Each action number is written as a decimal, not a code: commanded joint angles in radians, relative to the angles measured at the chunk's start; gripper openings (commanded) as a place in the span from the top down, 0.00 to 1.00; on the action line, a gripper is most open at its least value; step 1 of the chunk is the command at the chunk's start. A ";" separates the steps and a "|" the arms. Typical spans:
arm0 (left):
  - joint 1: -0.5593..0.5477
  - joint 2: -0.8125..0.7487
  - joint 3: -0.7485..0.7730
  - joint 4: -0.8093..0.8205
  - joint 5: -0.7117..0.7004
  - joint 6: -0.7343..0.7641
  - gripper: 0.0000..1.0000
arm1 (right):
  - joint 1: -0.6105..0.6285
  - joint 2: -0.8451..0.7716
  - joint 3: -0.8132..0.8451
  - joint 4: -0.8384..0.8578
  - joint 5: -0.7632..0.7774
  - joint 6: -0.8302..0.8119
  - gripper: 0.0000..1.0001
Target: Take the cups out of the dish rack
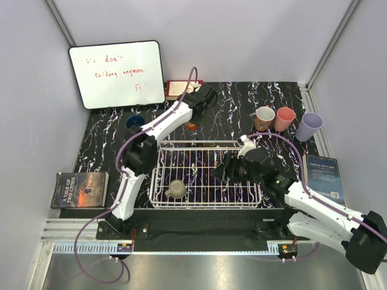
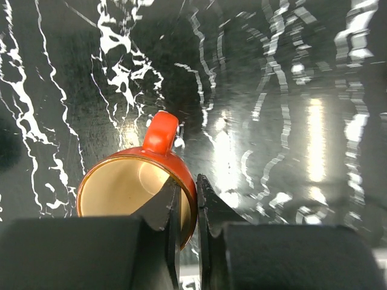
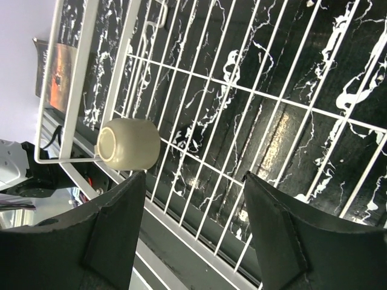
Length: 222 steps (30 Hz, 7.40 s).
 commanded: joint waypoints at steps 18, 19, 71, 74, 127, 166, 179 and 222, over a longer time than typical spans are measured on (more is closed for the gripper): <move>-0.003 0.199 0.194 -0.102 -0.064 0.043 1.00 | 0.006 0.046 0.011 0.003 0.013 -0.050 0.27; -0.003 0.202 0.193 -0.102 -0.061 0.043 1.00 | 0.006 0.048 0.009 0.006 0.011 -0.050 0.27; -0.143 -1.355 -1.088 0.191 -0.159 -0.233 0.06 | 0.458 0.578 0.495 -0.097 0.310 -0.200 0.06; -0.149 -1.428 -1.133 0.168 -0.157 -0.247 0.03 | 0.483 0.631 0.556 -0.118 0.324 -0.217 0.04; -0.149 -1.449 -1.248 0.145 -0.151 -0.294 0.01 | 0.472 0.649 0.525 -0.235 0.665 -0.127 1.00; -0.147 -1.449 -1.288 0.171 -0.125 -0.302 0.02 | 0.446 0.523 0.474 -0.246 0.594 -0.136 0.04; -0.147 -1.435 -1.300 0.177 -0.107 -0.319 0.02 | 0.444 0.573 0.485 -0.324 0.629 -0.124 0.00; -0.150 -1.424 -1.312 0.192 -0.088 -0.339 0.02 | 0.446 0.666 0.534 -0.424 0.632 0.073 0.67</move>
